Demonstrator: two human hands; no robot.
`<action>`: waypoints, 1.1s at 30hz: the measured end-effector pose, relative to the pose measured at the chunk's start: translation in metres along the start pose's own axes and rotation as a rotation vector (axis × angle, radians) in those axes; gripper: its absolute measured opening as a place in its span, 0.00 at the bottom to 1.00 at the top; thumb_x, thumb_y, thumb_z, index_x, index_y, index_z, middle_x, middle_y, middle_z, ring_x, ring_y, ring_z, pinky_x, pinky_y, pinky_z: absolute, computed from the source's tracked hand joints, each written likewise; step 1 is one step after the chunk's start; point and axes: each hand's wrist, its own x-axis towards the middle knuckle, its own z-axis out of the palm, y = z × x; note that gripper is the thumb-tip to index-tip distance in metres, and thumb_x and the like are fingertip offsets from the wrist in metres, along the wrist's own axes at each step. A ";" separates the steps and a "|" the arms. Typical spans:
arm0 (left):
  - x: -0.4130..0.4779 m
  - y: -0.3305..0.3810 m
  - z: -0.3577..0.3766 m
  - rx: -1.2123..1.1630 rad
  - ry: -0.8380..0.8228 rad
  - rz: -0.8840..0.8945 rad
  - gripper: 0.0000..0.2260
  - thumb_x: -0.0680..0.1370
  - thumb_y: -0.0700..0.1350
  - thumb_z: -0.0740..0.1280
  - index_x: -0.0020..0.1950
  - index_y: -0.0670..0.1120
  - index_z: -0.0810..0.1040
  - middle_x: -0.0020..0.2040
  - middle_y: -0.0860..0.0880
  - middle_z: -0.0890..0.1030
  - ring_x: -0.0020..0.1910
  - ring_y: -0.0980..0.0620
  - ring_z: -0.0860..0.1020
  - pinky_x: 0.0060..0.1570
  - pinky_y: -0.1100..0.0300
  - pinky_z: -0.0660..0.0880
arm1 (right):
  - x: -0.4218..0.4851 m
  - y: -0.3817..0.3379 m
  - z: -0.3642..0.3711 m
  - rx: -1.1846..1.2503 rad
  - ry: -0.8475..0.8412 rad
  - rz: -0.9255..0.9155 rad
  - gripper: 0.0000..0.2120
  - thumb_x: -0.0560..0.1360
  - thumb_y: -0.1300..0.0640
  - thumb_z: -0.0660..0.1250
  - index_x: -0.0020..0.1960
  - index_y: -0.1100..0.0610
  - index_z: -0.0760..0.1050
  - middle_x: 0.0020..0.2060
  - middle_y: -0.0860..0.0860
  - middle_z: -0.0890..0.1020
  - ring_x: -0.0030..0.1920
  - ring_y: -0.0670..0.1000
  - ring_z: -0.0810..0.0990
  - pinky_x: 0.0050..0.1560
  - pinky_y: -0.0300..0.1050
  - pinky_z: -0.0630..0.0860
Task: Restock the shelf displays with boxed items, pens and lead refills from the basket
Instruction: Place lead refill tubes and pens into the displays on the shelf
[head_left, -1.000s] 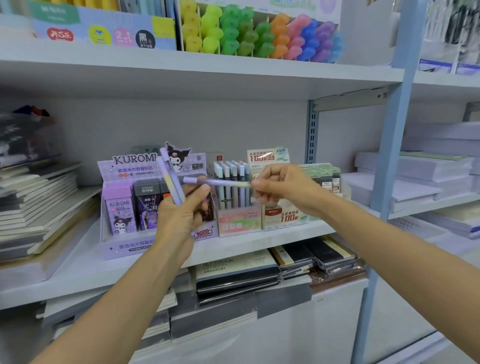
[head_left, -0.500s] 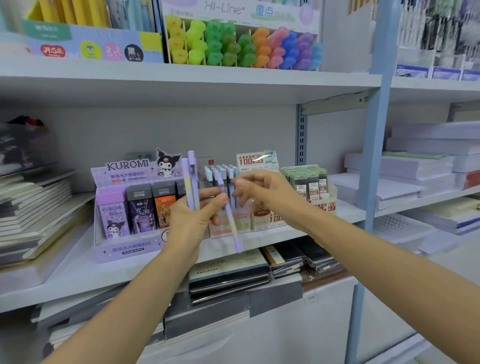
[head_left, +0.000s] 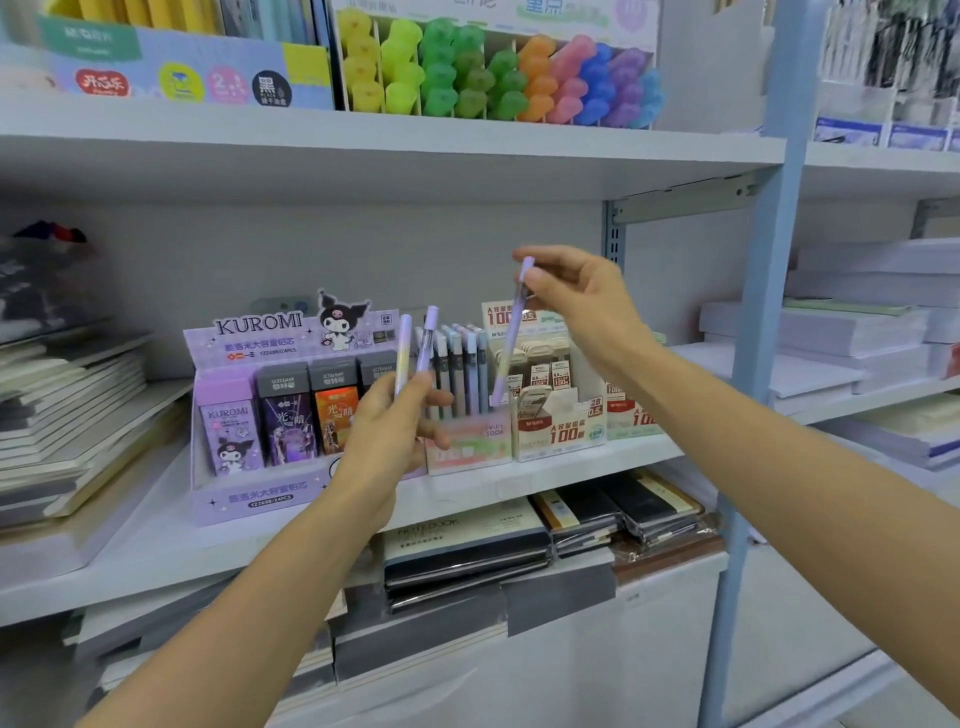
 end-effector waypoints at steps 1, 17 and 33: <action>0.002 -0.002 -0.002 0.004 -0.002 -0.002 0.06 0.83 0.48 0.59 0.55 0.49 0.74 0.48 0.47 0.82 0.29 0.52 0.75 0.21 0.68 0.65 | 0.006 0.001 -0.002 -0.007 0.039 -0.023 0.10 0.78 0.65 0.65 0.58 0.58 0.78 0.49 0.53 0.82 0.46 0.46 0.83 0.50 0.39 0.80; 0.008 -0.024 -0.019 -0.015 -0.073 0.044 0.09 0.84 0.45 0.57 0.57 0.46 0.75 0.33 0.49 0.79 0.28 0.54 0.76 0.23 0.63 0.66 | 0.017 0.050 0.009 -0.333 -0.147 0.006 0.07 0.79 0.63 0.65 0.56 0.59 0.77 0.44 0.49 0.84 0.44 0.44 0.84 0.47 0.36 0.80; 0.003 -0.023 -0.014 -0.049 -0.148 0.052 0.09 0.83 0.43 0.58 0.54 0.45 0.77 0.32 0.51 0.80 0.28 0.54 0.75 0.23 0.65 0.65 | 0.008 0.048 0.030 -0.510 0.010 -0.041 0.11 0.77 0.52 0.68 0.58 0.54 0.80 0.48 0.46 0.78 0.38 0.41 0.74 0.41 0.29 0.71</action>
